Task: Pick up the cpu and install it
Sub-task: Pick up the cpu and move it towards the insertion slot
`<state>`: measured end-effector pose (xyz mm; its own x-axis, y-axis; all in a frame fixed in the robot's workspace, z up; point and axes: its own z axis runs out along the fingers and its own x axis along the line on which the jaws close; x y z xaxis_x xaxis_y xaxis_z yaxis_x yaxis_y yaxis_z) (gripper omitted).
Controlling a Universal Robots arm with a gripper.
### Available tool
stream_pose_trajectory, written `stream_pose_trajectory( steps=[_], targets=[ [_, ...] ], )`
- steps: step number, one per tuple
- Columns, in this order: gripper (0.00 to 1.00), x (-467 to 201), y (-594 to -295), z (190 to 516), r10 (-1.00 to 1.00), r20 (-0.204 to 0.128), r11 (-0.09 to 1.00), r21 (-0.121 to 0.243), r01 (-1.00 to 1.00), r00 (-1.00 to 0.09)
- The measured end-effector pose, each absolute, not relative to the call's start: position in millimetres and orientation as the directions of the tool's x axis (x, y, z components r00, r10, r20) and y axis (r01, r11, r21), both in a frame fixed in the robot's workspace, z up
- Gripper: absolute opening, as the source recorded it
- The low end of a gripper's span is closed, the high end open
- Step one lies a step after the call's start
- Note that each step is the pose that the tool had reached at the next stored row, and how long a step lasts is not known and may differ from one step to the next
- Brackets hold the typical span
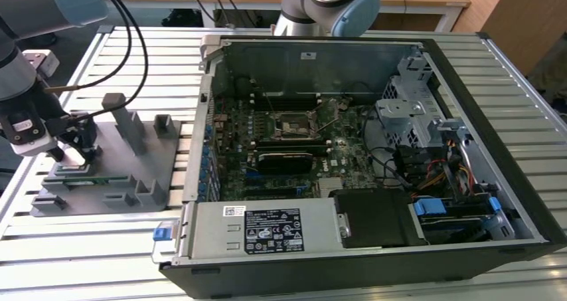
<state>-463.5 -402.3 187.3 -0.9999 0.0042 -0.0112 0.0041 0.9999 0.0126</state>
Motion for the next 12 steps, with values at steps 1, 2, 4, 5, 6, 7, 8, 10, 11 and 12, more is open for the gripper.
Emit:
stream_pose_trajectory(
  steps=[1, 2, 4, 5, 6, 7, 8, 10, 11, 12],
  targets=[
    [0.54, -463.5, -402.4, 188.0, 0.004, -0.011, 1.000, 0.013, 0.004, -1.000],
    [0.54, -463.5, -402.4, 188.7, 0.004, -0.011, 1.000, 0.013, 0.004, -1.000],
    [0.54, -463.5, -402.3, 190.4, 0.004, -0.011, 1.000, 0.013, 0.004, -1.000],
    [0.54, -463.5, -402.3, 191.3, 0.004, -0.011, 1.000, 0.013, 0.004, -1.000],
    [0.54, -463.5, -402.3, 192.2, 0.004, -0.011, 1.000, 0.013, 0.004, -1.000],
    [0.54, -463.5, -402.3, 193.1, 0.004, -0.011, 1.000, 0.013, 0.004, -1.000],
    [0.54, -463.5, -402.3, 194.0, 0.004, -0.011, 1.000, 0.013, 0.004, -1.000],
    [0.54, -463.4, -402.3, 194.9, 0.004, -0.011, 1.000, 0.013, 0.004, -1.000],
    [0.54, -463.5, -402.4, 195.8, 0.004, -0.011, 1.000, 0.013, 0.004, -1.000],
    [0.54, -463.5, -402.4, 196.8, 0.004, -0.011, 1.000, 0.013, 0.004, -1.000]
  ],
)
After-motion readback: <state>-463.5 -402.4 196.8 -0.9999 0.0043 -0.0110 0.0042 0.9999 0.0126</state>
